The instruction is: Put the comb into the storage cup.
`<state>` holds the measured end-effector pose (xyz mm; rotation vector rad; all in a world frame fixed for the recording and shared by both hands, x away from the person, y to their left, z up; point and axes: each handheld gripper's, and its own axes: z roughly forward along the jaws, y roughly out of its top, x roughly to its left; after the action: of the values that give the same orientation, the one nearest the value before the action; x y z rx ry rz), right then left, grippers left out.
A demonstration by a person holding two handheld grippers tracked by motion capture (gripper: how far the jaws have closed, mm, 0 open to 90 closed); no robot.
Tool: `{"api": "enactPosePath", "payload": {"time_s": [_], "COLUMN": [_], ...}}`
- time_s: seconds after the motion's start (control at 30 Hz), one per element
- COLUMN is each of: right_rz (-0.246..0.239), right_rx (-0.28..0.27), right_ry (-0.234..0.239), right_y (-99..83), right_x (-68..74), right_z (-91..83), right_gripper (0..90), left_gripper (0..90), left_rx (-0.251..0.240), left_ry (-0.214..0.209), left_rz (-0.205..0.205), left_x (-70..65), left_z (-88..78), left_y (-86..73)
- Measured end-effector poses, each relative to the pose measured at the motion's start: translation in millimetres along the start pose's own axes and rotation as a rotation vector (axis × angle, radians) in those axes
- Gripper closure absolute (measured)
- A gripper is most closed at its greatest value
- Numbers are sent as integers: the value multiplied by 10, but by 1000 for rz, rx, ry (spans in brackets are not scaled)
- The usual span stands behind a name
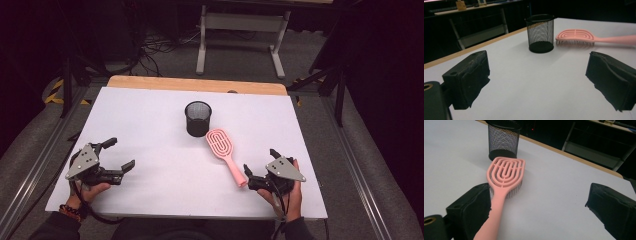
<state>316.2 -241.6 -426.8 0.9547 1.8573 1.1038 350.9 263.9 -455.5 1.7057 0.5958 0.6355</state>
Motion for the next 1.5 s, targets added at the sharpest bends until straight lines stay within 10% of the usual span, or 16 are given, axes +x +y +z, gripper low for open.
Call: {"api": "enactPosePath", "payload": {"time_s": [0.77, 1.07, 1.5], "right_rz": [-18, 10, -40], "right_rx": [172, 422, 634], "right_ry": [124, 198, 165], "right_y": [450, 623, 521], "right_x": [16, 99, 321], "right_z": [168, 546, 1075], "right_gripper": [170, 138, 163], "left_gripper": [48, 52, 50], "left_rx": [45, 86, 99], "left_ry": [-33, -29, -61], "left_rz": [52, 89, 87], "left_x": [-63, -113, -123], "left_z": [46, 77, 89], "left_y": [-44, -64, -80]}}
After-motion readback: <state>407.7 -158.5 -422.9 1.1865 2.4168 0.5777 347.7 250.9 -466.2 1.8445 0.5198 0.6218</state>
